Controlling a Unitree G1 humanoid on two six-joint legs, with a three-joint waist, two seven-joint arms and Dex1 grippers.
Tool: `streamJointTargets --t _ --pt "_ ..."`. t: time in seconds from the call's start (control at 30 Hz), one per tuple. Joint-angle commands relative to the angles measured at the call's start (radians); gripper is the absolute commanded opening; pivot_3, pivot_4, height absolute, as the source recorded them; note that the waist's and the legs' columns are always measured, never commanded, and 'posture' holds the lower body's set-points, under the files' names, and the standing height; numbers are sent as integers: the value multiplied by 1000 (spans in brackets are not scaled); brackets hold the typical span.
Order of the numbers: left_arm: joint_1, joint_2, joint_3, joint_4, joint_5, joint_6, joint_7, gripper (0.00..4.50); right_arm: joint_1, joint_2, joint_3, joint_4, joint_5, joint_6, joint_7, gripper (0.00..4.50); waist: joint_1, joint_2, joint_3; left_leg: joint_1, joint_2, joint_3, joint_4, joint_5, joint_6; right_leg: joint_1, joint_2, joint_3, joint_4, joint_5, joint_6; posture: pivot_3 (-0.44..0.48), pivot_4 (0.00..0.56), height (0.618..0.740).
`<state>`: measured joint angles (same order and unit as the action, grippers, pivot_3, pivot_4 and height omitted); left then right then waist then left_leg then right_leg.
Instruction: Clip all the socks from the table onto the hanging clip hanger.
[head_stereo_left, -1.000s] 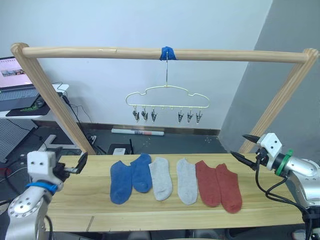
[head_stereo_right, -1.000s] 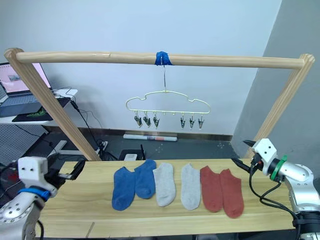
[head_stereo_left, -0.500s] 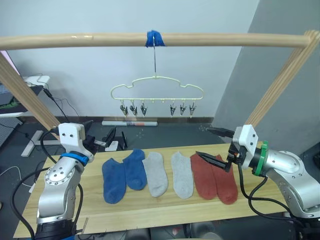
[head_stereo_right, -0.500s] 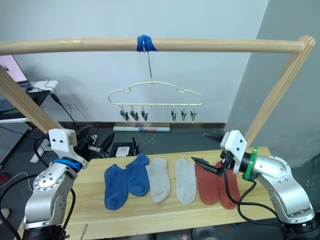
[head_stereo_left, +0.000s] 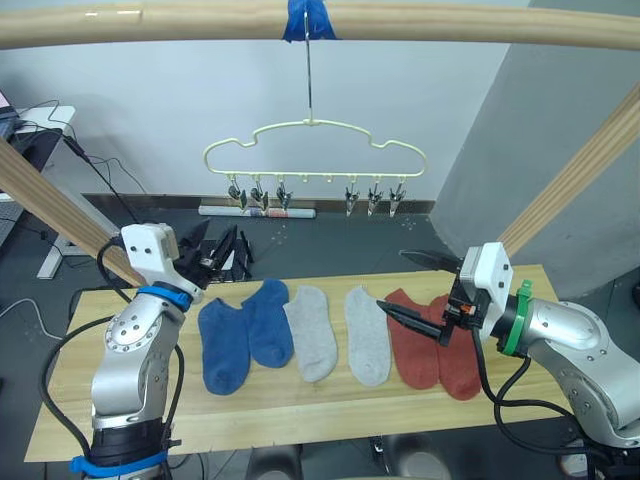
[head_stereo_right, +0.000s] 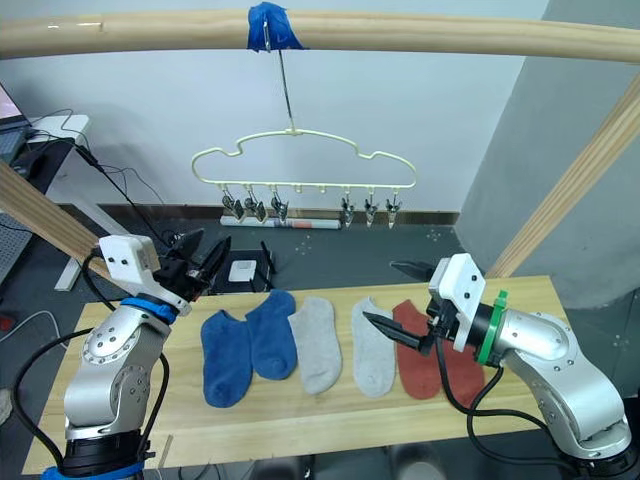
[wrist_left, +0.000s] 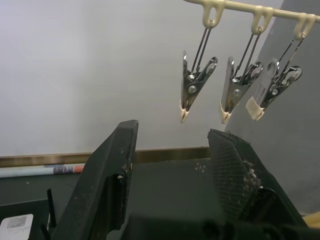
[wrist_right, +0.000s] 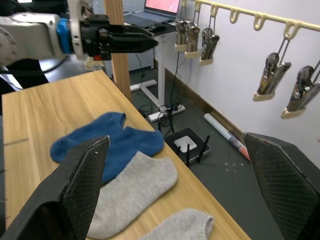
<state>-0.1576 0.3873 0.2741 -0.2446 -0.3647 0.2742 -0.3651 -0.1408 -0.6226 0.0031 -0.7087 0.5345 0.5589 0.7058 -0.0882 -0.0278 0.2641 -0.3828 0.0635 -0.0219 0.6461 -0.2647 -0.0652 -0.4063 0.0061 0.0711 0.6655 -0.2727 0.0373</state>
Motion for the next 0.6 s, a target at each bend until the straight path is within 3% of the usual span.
streamJointTargets --t 0.03,0.6 --pt "-25 -5 11 -21 14 -47 18 2419 -30 7 -2 -72 43 27 -31 4500 -1 0 3 0 0 0 0 0 0 0 0 0 0 0 0 -195 311 740" --pt "-107 -39 -31 79 50 -134 14 2419 -135 22 16 -128 126 145 -130 4500 -2 -2 23 -5 0 0 -1 0 0 -4 0 -1 -1 0 0 -216 316 740"
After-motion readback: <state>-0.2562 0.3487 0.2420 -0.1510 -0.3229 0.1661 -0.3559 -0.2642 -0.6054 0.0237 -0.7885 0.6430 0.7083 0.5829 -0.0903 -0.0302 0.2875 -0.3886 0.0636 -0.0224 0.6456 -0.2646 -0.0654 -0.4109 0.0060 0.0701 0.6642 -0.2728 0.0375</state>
